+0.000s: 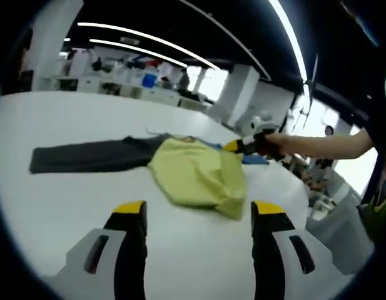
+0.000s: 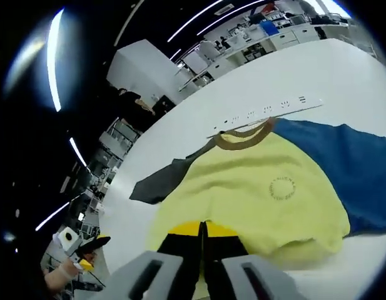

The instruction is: Fold the garment on the visible template until the final outline fits inside the template.

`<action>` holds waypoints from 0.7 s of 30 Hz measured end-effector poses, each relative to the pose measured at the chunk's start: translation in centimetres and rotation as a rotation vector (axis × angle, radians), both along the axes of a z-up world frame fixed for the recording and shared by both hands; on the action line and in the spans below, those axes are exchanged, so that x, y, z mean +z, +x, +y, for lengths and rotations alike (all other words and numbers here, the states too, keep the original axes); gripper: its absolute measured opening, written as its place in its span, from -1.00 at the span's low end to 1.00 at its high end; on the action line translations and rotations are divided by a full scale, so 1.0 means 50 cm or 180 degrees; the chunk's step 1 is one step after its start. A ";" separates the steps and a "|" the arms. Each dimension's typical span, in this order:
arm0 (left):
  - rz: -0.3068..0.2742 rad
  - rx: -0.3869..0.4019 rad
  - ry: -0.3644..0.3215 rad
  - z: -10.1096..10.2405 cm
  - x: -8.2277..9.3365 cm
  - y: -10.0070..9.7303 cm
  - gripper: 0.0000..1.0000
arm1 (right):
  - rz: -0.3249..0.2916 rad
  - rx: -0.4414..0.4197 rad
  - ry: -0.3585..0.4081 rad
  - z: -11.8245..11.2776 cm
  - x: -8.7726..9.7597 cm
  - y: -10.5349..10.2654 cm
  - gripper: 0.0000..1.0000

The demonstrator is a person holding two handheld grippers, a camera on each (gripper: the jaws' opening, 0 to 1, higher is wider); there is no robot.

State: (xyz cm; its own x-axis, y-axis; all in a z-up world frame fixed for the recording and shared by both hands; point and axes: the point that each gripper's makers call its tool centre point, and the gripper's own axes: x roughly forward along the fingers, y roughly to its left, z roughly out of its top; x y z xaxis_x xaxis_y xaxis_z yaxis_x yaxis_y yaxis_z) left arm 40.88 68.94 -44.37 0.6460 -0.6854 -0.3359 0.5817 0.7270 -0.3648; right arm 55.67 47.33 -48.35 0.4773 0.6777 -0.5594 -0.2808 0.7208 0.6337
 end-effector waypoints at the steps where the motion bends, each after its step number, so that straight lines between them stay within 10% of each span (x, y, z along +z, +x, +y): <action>1: 0.0007 0.0005 -0.0004 0.001 -0.002 0.000 0.26 | 0.0009 0.0018 -0.0017 0.002 -0.006 0.006 -1.00; 21: 0.0065 0.0018 -0.0004 -0.008 -0.007 -0.002 0.24 | 0.0218 0.0231 -0.0155 0.013 -0.060 0.022 -1.00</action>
State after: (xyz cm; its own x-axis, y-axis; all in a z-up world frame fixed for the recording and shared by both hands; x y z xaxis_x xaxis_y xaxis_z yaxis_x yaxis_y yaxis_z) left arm 40.80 68.53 -44.73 0.6430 -0.6821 -0.3482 0.5699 0.7299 -0.3774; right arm 56.76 47.98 -51.34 0.3874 0.6804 -0.6221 -0.2906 0.7305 0.6180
